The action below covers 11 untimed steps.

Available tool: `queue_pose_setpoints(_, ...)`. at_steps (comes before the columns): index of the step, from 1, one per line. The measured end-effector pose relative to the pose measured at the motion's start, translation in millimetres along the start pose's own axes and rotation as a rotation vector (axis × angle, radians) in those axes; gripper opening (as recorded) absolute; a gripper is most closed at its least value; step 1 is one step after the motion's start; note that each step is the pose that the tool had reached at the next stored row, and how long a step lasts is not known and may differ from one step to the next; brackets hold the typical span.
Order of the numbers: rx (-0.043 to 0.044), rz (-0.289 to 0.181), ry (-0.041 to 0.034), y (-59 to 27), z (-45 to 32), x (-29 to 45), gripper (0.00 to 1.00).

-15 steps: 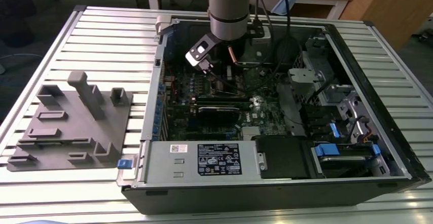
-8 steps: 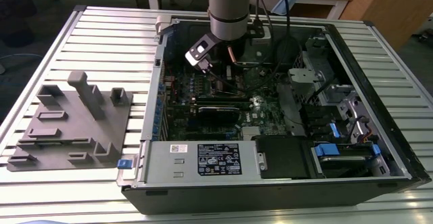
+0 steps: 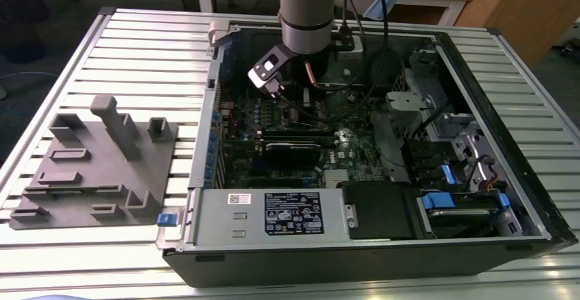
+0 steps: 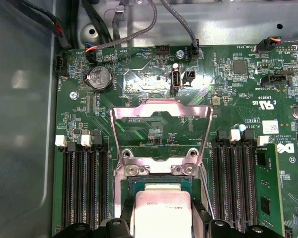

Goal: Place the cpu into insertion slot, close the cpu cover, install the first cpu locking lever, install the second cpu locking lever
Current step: 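Place the cpu into insertion slot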

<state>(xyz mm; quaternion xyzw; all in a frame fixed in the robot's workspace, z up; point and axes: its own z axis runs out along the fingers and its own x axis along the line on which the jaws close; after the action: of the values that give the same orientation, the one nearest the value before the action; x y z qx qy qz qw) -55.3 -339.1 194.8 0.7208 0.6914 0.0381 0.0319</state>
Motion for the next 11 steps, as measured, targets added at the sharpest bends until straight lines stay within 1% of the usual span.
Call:
queue_pose_setpoints(5, 0.0001, 0.000, -0.0001, 0.0, 0.2, 0.0, 0.54)
queue_pose_setpoints(11, 0.0005, 0.000, -0.0009, -0.3, 2.5, -0.2, 0.54)
